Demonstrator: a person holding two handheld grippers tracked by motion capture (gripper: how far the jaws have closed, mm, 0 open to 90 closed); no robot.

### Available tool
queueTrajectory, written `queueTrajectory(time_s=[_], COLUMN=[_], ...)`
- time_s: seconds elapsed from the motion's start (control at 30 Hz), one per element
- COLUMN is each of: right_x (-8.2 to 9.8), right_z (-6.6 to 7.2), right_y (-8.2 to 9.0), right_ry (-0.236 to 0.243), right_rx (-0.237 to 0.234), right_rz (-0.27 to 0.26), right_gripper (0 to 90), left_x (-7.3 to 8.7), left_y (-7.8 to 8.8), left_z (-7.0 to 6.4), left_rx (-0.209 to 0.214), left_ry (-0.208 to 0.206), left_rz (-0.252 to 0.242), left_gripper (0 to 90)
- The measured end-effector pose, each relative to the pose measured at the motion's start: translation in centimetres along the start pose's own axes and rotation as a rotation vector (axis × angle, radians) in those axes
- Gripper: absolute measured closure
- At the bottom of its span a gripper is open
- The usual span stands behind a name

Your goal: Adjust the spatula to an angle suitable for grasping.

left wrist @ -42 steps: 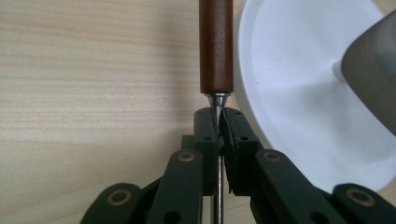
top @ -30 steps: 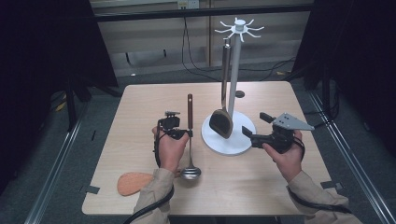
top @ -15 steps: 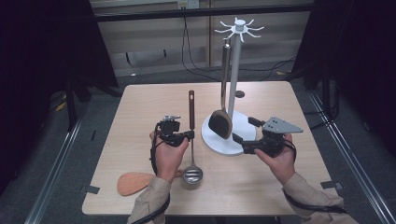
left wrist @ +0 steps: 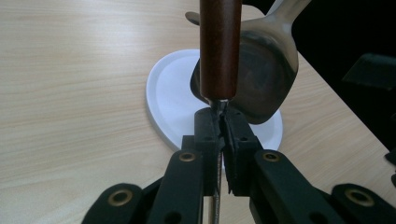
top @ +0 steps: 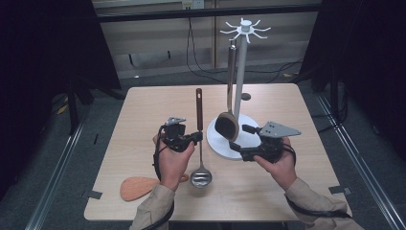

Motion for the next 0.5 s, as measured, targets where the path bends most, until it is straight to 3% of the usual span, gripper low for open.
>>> queueTrajectory(time_s=[0.1,0.17,0.23,0.3,0.33,0.5], right_x=[0.1,0.1,0.1,0.1,0.1,0.4], right_z=[1.6,2.0,3.2,3.5,4.2,4.8], right_y=[-1.0,-1.4,-2.3,-2.6,-3.2,-4.5], right_ry=[0.020,0.025,0.017,0.011,-0.002,-0.058], right_rx=[-0.073,-0.089,-0.148,-0.166,-0.199,-0.247], right_rz=[0.032,0.041,0.058,0.062,0.079,0.122], right_gripper=[25.9,27.6,32.6,34.5,40.8,50.1], left_x=[0.2,0.2,0.3,0.3,0.4,0.5], left_y=[0.3,0.3,0.5,0.7,0.8,1.0], left_z=[-0.2,-0.2,-0.2,-0.2,-0.4,-0.7], left_rx=[0.008,0.011,0.017,0.022,0.031,0.045], left_ry=[-0.011,-0.014,-0.017,-0.025,-0.036,-0.051], left_rz=[-0.006,-0.006,-0.005,-0.009,-0.010,-0.024], left_gripper=[85.4,85.3,85.4,85.3,85.3,85.3])
Point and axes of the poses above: each handheld gripper's, and its own axes: y roughly backward along the jaws, x roughly out of its underside, z roughly to its left, the point moved 8 cm from there along -y, roughly forward along the jaws, and after that the axes turned 11 degrees about z, right-handed, at the moved point
